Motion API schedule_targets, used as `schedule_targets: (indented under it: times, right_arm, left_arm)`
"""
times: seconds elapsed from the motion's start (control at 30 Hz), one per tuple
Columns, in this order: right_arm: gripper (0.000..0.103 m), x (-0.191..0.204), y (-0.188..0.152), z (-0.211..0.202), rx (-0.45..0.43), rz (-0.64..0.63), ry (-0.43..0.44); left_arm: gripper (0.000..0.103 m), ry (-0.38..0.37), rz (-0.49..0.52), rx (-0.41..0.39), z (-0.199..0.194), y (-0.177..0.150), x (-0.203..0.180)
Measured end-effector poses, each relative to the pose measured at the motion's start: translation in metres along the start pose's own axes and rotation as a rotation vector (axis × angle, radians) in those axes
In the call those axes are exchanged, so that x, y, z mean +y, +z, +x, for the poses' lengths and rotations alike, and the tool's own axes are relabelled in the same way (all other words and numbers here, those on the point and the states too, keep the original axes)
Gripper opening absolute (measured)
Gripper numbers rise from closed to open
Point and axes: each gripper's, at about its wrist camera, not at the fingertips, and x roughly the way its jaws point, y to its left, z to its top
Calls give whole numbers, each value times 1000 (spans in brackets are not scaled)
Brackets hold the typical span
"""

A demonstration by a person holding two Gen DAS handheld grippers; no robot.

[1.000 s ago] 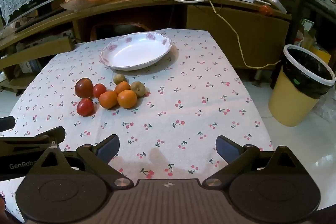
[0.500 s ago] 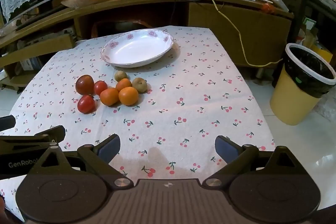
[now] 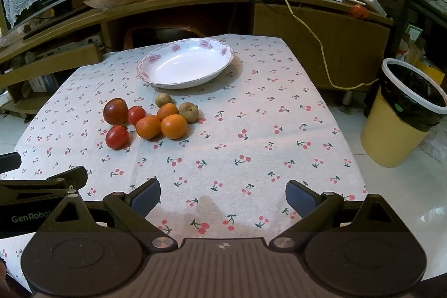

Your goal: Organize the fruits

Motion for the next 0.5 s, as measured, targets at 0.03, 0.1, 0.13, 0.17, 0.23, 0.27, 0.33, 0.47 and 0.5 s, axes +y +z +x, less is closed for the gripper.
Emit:
schedule_targets:
  times: [0.03, 0.1, 0.13, 0.17, 0.23, 0.27, 0.33, 0.47, 0.5]
  right_arm:
    - [95, 0, 0, 0, 0, 0, 1]
    - [95, 1, 0, 0, 0, 0, 0]
    - [95, 1, 0, 0, 1, -1, -1]
    - [95, 1, 0, 0, 1, -1, 0]
    - [95, 1, 0, 0, 1, -1, 0]
    - [95, 1, -1, 0, 2, -1, 0]
    - [95, 2, -1, -1, 2, -1, 0]
    - [95, 1, 0, -1, 4, -1, 1]
    - [95, 1, 0, -1, 3, 0, 1]
  left_arm:
    - [103, 1, 1, 0, -1, 0, 0]
    - [103, 3, 4, 1, -1, 0, -1]
    - [103, 3, 4, 0, -1, 0, -1]
    - [103, 4, 5, 0, -1, 0, -1]
    - [103, 7, 8, -2, -2, 0, -2]
    - [103, 7, 9, -2, -2, 0, -2]
    - [103, 9, 11, -3, -2, 1, -2]
    - [103, 10, 13, -2, -2, 1, -2]
    - [103, 10, 14, -3, -2, 1, -2]
